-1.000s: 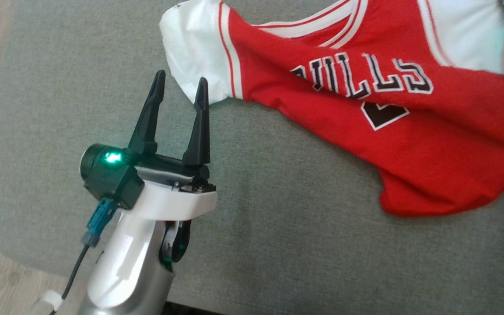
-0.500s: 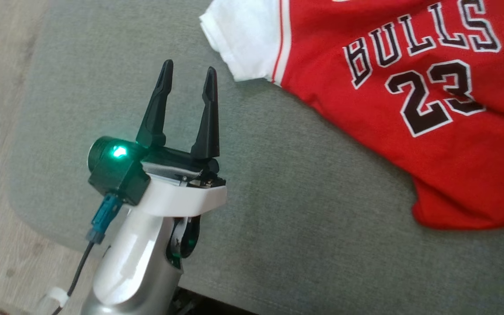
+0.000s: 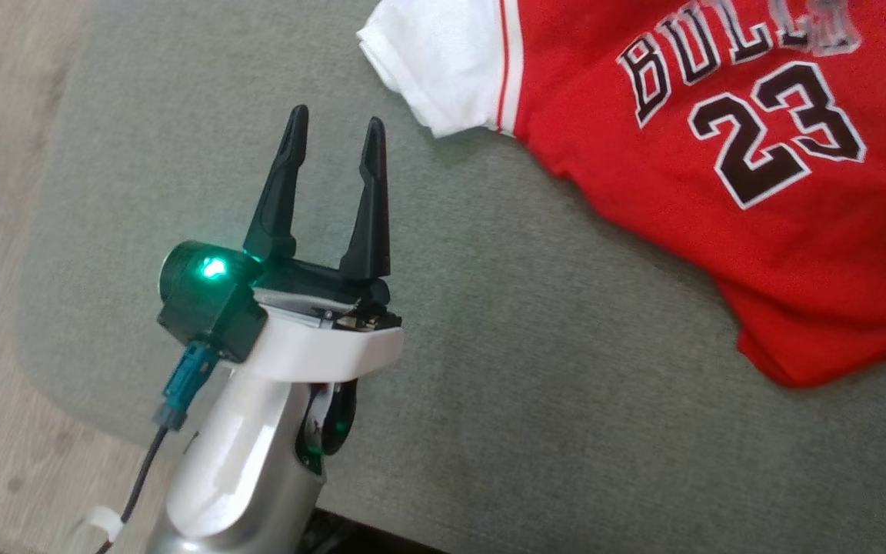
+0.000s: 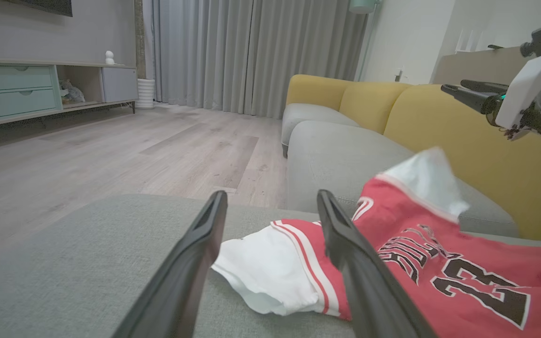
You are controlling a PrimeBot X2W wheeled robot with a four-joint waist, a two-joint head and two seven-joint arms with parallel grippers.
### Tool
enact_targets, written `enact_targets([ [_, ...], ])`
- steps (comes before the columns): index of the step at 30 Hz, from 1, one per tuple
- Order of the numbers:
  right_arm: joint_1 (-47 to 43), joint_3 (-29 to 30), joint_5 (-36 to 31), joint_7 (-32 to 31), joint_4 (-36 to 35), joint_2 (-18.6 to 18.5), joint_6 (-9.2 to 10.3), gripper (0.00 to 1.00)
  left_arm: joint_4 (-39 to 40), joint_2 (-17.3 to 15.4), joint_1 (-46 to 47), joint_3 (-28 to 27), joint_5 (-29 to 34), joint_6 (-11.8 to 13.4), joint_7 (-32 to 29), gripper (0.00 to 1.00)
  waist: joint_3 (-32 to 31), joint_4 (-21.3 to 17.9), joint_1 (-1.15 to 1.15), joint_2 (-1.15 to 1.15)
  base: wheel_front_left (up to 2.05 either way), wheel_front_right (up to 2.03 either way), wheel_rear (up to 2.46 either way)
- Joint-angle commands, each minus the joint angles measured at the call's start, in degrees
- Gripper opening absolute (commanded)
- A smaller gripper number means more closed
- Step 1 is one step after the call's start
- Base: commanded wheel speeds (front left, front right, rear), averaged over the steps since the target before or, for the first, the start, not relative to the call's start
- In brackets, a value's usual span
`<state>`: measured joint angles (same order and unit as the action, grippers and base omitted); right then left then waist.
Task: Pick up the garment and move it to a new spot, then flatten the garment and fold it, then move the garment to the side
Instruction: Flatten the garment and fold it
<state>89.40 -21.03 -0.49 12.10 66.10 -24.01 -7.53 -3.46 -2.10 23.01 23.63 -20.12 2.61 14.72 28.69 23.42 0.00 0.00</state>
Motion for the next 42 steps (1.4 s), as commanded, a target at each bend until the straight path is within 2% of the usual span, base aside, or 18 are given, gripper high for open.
enact_targets([
  [1, -0.48, 1.03, -0.19, 0.74, -0.73, 2.18, 0.04, 1.00, 2.04, -0.78, 0.17, -2.21, 0.19, 0.48, 0.28, 1.00, -0.63, -1.09, 0.00, 0.00, 0.00, 0.00, 0.00],
  [6, -3.86, 2.70, 2.11, 1.89, 0.90, 3.45, 0.04, 1.00, 1.84, -0.78, -0.13, -4.05, 1.77, -0.08, 0.28, 1.00, -2.66, -4.61, 0.00, 0.00, 0.00, 0.00, 0.00],
  [11, -9.28, 3.02, 6.08, 2.66, -0.78, 2.91, 0.04, 1.00, 1.47, -0.78, -0.75, -6.14, 3.37, -0.91, 0.28, 1.00, -5.80, -8.87, 0.00, 0.00, 0.00, 0.00, 0.00],
  [12, -12.44, 3.49, 8.22, 2.80, -2.75, 2.69, 0.04, 1.00, 1.27, -0.77, -1.23, -6.85, 3.88, -1.19, 0.28, 1.00, -7.35, -10.55, 0.00, 0.00, 0.00, 0.00, 0.00],
  [20, -30.89, 8.42, 14.31, 2.88, -19.48, 2.88, 0.04, 1.00, 0.31, -0.77, -4.12, -9.80, 6.03, -2.17, 0.28, 1.00, -13.42, -16.59, 0.00, 0.00, 0.00, 0.00, 0.00],
  [23, -38.99, 12.52, 15.58, 2.88, -25.68, 5.00, 0.04, 1.00, 0.10, -0.77, -5.51, -10.95, 6.61, -2.52, 0.28, 1.00, -15.38, -18.29, 0.00, 0.00, 0.00, 0.00, 0.00],
  [27, -50.29, 18.08, 15.48, 2.89, -33.50, 10.55, 0.04, 1.00, -0.11, -0.77, -7.51, -12.21, 7.17, -2.97, 0.28, 1.00, -17.50, -20.15, 0.00, 0.00, 0.00, 0.00, 0.00],
  [28, -50.29, 18.08, 15.48, 2.89, -33.50, 10.55, 0.04, 1.00, -0.11, -0.77, -7.51, -12.21, 7.17, -2.97, 0.28, 1.00, -17.50, -20.15, 0.00, 0.00, 0.00, 0.00, 0.00],
  [32, -61.57, 20.75, 12.60, 2.85, -40.58, 17.25, 0.04, 1.00, -1.28, -0.77, -9.87, -13.75, 6.95, -3.35, 0.28, 1.00, -18.92, -21.67, 0.00, 0.00, 0.00, 0.00, 0.00],
  [34, -66.54, 21.22, 11.40, 2.69, -43.02, 19.35, 0.04, 1.00, -2.05, -0.77, -10.74, -14.52, 7.21, -3.73, 0.28, 1.00, -19.28, -22.24, 0.00, 0.00, 0.00, 0.00, 0.00],
  [38, -72.93, 22.05, 10.76, 2.71, -46.30, 20.92, 0.04, 1.00, -3.21, -0.77, -12.03, -15.32, 7.67, -4.29, 0.28, 1.00, -19.84, -22.83, 0.00, 0.00, 0.00, 0.00, 0.00],
  [42, -75.09, 21.29, 12.18, 2.72, -48.40, 21.10, 0.04, 1.00, -3.51, -0.77, -12.43, -15.67, 7.82, -4.60, 0.28, 1.00, -19.74, -22.85, 0.00, 0.00, 0.00, 0.00, 0.00],
])
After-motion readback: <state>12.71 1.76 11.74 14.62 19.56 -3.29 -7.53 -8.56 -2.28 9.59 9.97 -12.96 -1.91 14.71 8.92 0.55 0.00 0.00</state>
